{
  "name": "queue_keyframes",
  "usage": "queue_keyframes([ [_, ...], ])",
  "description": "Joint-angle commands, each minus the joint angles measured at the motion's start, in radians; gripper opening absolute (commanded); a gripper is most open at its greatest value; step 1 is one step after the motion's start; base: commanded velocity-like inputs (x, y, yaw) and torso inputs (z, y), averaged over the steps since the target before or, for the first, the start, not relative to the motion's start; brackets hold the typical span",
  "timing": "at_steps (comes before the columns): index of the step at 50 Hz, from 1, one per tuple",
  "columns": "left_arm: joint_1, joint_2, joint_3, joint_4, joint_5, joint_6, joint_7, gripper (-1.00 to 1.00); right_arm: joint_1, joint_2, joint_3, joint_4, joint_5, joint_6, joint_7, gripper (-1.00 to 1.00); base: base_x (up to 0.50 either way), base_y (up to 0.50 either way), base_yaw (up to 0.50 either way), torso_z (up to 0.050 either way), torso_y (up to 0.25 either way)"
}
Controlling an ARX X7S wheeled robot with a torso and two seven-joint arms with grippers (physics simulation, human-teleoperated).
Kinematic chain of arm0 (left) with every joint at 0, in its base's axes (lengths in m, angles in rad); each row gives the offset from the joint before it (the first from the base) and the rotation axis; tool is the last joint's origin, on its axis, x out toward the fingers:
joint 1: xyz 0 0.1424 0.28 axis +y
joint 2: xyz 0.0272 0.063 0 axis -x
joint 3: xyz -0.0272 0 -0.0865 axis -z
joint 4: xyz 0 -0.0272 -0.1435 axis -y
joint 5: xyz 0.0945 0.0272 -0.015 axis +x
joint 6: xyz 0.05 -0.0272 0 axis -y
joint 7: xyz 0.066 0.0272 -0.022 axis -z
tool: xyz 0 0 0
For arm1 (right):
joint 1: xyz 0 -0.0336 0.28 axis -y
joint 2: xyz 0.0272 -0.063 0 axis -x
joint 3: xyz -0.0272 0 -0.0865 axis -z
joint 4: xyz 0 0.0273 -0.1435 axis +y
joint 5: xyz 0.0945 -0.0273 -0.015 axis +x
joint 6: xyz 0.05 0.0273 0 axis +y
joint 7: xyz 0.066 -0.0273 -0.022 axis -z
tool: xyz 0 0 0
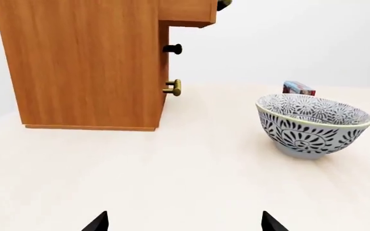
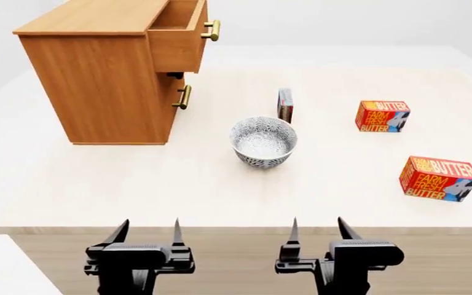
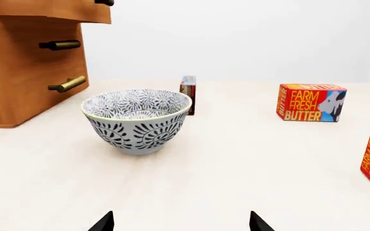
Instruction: Put the chocolate pudding in the top drawer of the cabinet and close it.
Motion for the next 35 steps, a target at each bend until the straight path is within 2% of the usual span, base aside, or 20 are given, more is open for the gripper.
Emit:
queue_keyframes([
  [1,-0.021,-0.032,0.019,0.157,-0.062,-0.144,0.011,1.0,-0.015,0.029,-0.01,-0.201,0.028,0.176,0.024,1.0,0.0,0.0,0.0,0.0,0.0],
  [9,-0.08,-0.079,-0.004,0.395,-0.186,-0.373,0.003,1.0,0.03,0.07,0.004,-0.521,0.098,0.495,0.044,1.0,0.0,0.0,0.0,0.0,0.0],
  [19,-0.2,-0.161,-0.123,0.671,-0.404,-0.699,-0.062,1.0,0.207,0.106,0.099,-0.797,0.253,0.888,0.06,1.0,0.0,0.0,0.0,0.0,0.0],
  [24,-0.325,-0.204,-0.2,0.764,-0.545,-0.876,-0.115,1.0,0.37,0.102,0.248,-0.922,0.402,1.132,0.052,1.0,0.0,0.0,0.0,0.0,0.0],
  [27,-0.436,-0.221,-0.25,0.787,-0.652,-0.994,-0.157,1.0,0.496,0.095,0.396,-0.979,0.54,1.326,0.04,1.0,0.0,0.0,0.0,0.0,0.0],
  [32,-0.639,-0.229,-0.36,0.776,-0.897,-1.186,-0.253,1.0,0.688,0.107,0.484,-0.963,0.681,1.488,0.082,1.0,0.0,0.0,0.0,0.0,0.0],
  [35,-0.775,-0.238,-0.419,0.741,-1.074,-1.292,-0.352,1.0,0.771,0.143,0.492,-0.909,0.803,1.505,0.168,1.0,0.06,0.07,0.0,0.0,0.0],
])
